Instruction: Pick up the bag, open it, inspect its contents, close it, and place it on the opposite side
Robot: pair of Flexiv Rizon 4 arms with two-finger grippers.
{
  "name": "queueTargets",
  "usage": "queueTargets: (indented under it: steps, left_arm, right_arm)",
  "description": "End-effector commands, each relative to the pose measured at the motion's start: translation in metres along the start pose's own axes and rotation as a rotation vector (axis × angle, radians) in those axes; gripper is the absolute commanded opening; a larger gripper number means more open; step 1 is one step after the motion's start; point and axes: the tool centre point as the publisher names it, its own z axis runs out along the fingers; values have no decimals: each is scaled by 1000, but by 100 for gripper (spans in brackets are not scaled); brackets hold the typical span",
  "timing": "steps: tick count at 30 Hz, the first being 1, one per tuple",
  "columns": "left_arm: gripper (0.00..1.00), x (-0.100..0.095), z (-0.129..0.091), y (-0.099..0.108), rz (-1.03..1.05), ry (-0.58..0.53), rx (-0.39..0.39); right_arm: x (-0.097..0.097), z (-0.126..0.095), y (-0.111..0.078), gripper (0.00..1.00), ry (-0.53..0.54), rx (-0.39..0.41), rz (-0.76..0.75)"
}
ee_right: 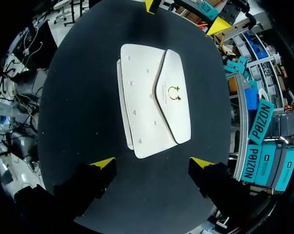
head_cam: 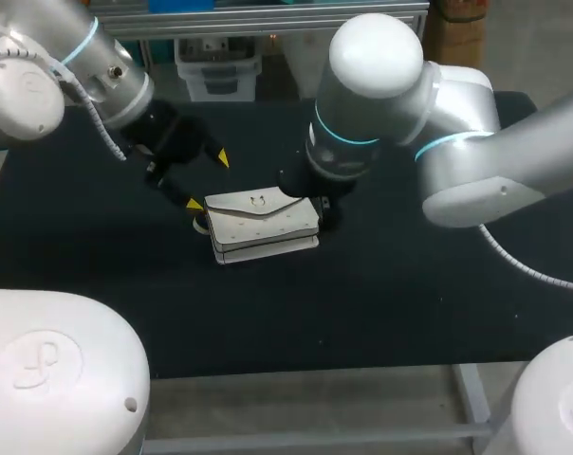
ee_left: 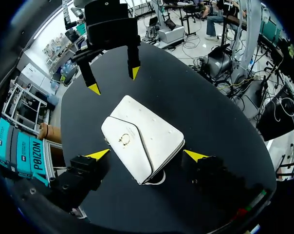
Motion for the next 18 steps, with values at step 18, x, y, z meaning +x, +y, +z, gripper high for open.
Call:
queueTargets:
  steps: [18]
  left_arm:
    - [100, 8, -14, 14, 259, 145, -63]
  right_arm:
    - [-39, -12, -21, 100, 254, -250, -334]
